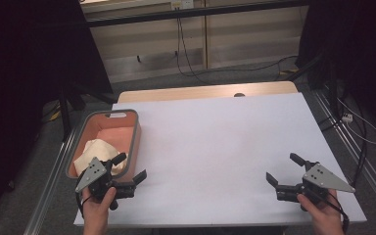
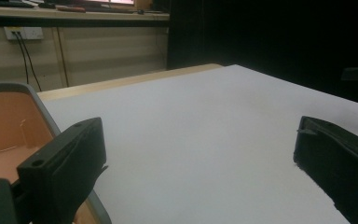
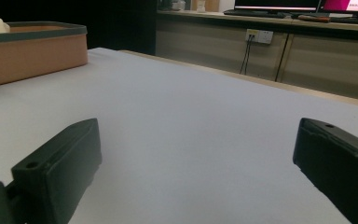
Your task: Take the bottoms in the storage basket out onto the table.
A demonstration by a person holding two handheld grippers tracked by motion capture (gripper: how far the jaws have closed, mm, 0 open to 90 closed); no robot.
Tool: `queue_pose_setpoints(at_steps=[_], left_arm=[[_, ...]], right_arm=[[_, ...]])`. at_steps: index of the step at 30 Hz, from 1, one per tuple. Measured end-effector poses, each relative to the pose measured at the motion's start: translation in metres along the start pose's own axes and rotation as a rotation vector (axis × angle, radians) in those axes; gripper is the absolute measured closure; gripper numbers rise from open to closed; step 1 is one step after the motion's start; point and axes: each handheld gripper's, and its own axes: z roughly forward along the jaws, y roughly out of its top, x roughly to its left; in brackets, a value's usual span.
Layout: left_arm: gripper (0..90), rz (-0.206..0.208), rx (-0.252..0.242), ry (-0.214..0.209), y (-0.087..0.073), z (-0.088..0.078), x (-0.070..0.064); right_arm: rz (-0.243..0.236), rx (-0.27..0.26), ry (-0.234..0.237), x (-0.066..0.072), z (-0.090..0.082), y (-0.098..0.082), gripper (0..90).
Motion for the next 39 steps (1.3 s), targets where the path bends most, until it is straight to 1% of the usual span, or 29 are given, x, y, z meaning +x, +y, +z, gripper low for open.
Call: queue_pose_setpoints(at_steps=[5, 10, 13, 16, 19, 20, 21, 22, 26, 30, 33, 34, 35, 39], left_arm=[[2.4, 0.005, 0.001, -0.002, 0.001, 0.000, -0.001], [2.3, -0.001, -0.013, -0.009, 0.005, 0.001, -0.001], [2.3, 0.001, -0.013, -0.005, 0.007, 0.001, -0.001], [2.4, -0.009, -0.022, -0.009, 0.010, 0.001, -0.001], [2.4, -0.006, -0.021, -0.008, 0.015, 0.001, 0.001], [2.4, -0.017, -0.024, -0.007, 0.016, 0.001, 0.000], [2.4, -0.017, -0.024, -0.007, 0.016, 0.001, 0.000], [2.4, -0.011, -0.025, -0.006, 0.018, 0.001, 0.002], [2.3, -0.012, -0.036, -0.006, 0.023, 0.000, 0.004], [2.3, 0.007, -0.039, -0.003, 0.033, -0.002, 0.006], [2.4, 0.007, -0.041, 0.004, 0.037, -0.004, 0.008], [2.4, -0.001, -0.045, 0.007, 0.038, -0.004, 0.009], [2.4, 0.005, -0.048, 0.009, 0.040, -0.005, 0.011], [2.4, 0.004, -0.051, 0.014, 0.044, -0.005, 0.014]], right_arm=[[-0.003, 0.003, 0.004, 0.000, -0.001, 0.000, 0.9], [-0.001, -0.005, 0.006, -0.001, -0.002, 0.000, 0.8], [0.000, -0.005, 0.007, -0.001, -0.003, 0.000, 0.8], [0.001, -0.011, 0.003, -0.002, -0.003, 0.000, 0.8], [0.001, -0.011, 0.003, -0.002, -0.004, 0.000, 0.8], [0.001, -0.010, 0.003, -0.002, -0.004, 0.000, 0.8], [0.001, -0.010, 0.003, -0.002, -0.004, 0.000, 0.8], [0.001, -0.013, 0.004, -0.002, -0.005, 0.000, 0.9], [0.000, -0.014, 0.003, -0.002, -0.005, 0.000, 0.8], [0.003, -0.011, 0.007, -0.003, -0.006, -0.001, 0.8], [0.004, -0.012, 0.013, -0.003, -0.006, -0.001, 0.9], [0.004, -0.012, 0.015, -0.002, -0.006, -0.001, 0.9], [0.004, -0.011, 0.016, -0.002, -0.005, -0.001, 0.8], [0.000, -0.008, 0.021, -0.001, -0.005, -0.001, 0.9]])
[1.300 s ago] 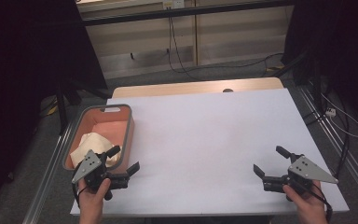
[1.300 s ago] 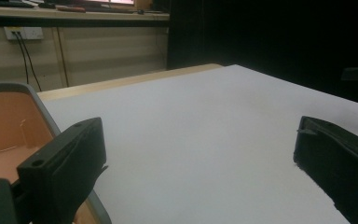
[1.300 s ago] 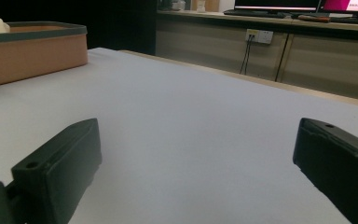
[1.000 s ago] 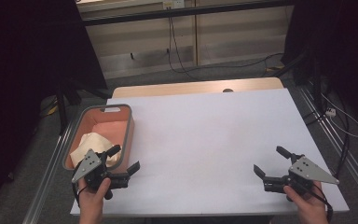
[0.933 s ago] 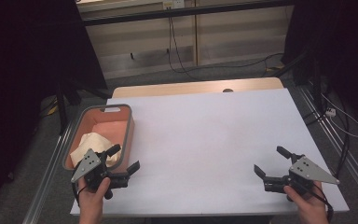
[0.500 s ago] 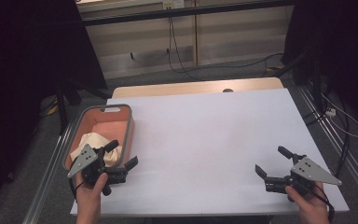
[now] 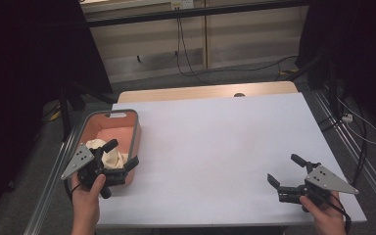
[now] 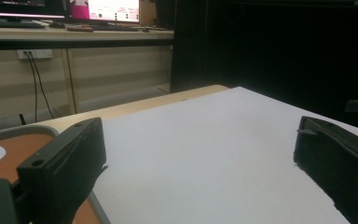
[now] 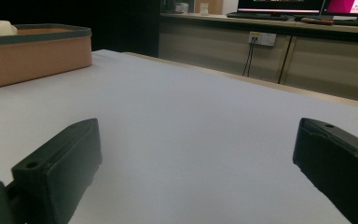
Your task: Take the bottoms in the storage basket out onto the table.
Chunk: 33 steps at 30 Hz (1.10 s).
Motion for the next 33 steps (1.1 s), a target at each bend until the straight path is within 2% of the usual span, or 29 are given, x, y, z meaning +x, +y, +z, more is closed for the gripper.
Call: queue_pose_setpoints(at_steps=[17, 33], left_arm=[[2.4, 0.012, 0.021, 0.041, 0.020, 0.000, 0.023], [2.4, 0.003, 0.069, 0.086, 0.026, -0.001, 0.048]], right_arm=[[-0.002, -0.003, 0.010, 0.001, 0.000, 0.000, 0.9], [-0.001, 0.000, 0.015, 0.000, 0.000, 0.000, 1.0]])
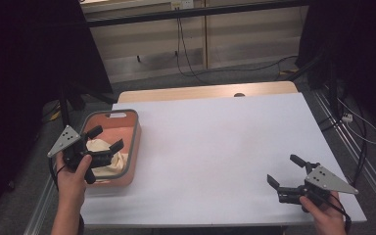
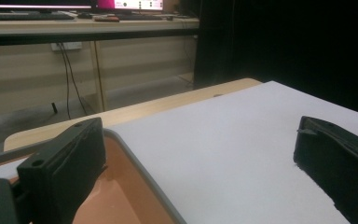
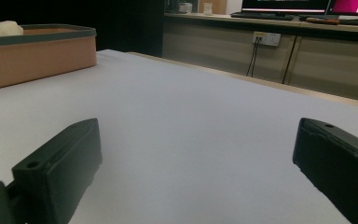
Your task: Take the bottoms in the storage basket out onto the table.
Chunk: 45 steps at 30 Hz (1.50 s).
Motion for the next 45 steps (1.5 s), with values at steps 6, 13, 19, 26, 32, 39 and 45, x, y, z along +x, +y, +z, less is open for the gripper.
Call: queue_pose_setpoints(at_steps=[6, 13, 19, 26, 32, 39, 45], left_arm=[[2.4, 0.009, 0.025, 0.011, 0.003, 0.001, 0.007], [2.5, 0.012, 0.056, 0.021, 0.006, 0.004, 0.016], [2.6, 0.015, 0.080, 0.030, 0.006, 0.006, 0.020], [2.7, 0.028, 0.118, 0.047, 0.005, 0.009, 0.027], [2.7, 0.025, 0.165, 0.049, 0.004, 0.013, 0.032], [2.7, 0.040, 0.204, 0.053, 0.003, 0.018, 0.035], [2.8, 0.054, 0.251, 0.068, 0.001, 0.023, 0.040]], right_arm=[[0.001, 0.000, 0.002, 0.000, 0.000, 0.000, 1.0], [0.001, 0.001, 0.004, 0.000, 0.001, 0.000, 1.0], [0.001, 0.002, 0.005, 0.000, 0.001, 0.000, 1.0], [0.001, 0.002, 0.007, 0.000, 0.001, 0.000, 1.0], [0.000, 0.004, 0.009, 0.000, 0.001, -0.001, 1.0], [0.001, 0.005, 0.011, 0.000, 0.001, -0.001, 1.0], [0.001, 0.004, 0.011, 0.000, 0.001, -0.001, 1.0]])
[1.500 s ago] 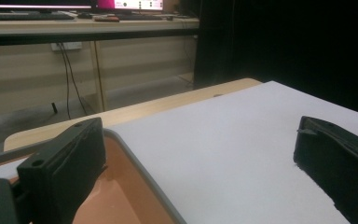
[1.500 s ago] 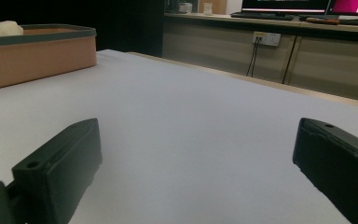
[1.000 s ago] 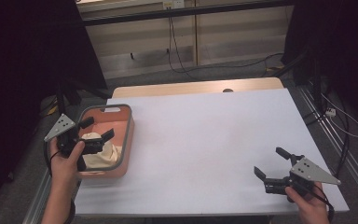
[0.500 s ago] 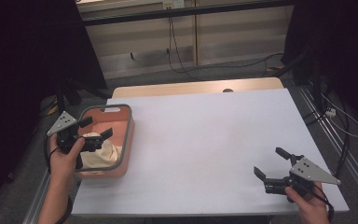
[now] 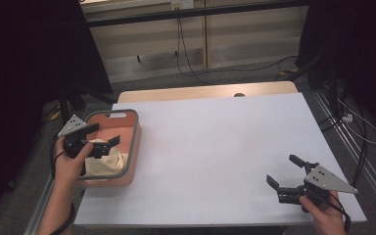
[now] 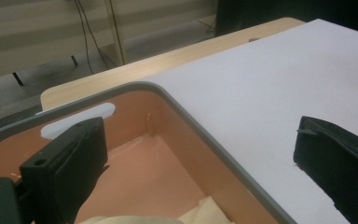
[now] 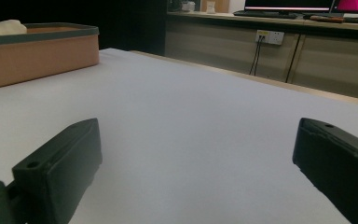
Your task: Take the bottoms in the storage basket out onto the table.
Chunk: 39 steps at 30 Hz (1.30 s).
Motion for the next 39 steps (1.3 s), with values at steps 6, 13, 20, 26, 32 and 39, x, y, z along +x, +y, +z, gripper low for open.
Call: queue_pose_setpoints(at_steps=[6, 13, 20, 26, 32, 39], left_arm=[[3.0, -0.002, 0.007, 0.007, -0.003, 0.003, 0.006], [3.0, 0.016, 0.063, 0.011, -0.011, 0.011, 0.015], [3.3, 0.064, 0.142, -0.003, -0.017, 0.017, 0.018], [3.9, 0.106, 0.228, -0.002, -0.023, 0.022, 0.019], [3.9, 0.144, 0.283, 0.011, -0.024, 0.026, 0.021], [3.7, 0.174, 0.349, 0.023, -0.036, 0.036, 0.027]], right_arm=[[0.001, 0.001, 0.003, 0.000, 0.000, 0.000, 1.0], [0.000, 0.004, 0.006, 0.001, 0.001, 0.000, 1.0], [0.000, 0.008, 0.006, 0.000, 0.001, -0.001, 1.0], [0.000, 0.006, 0.007, 0.000, 0.001, 0.000, 1.0], [0.001, 0.008, 0.007, 0.000, 0.001, -0.001, 1.0], [0.001, 0.007, 0.007, 0.000, 0.001, -0.001, 1.0]])
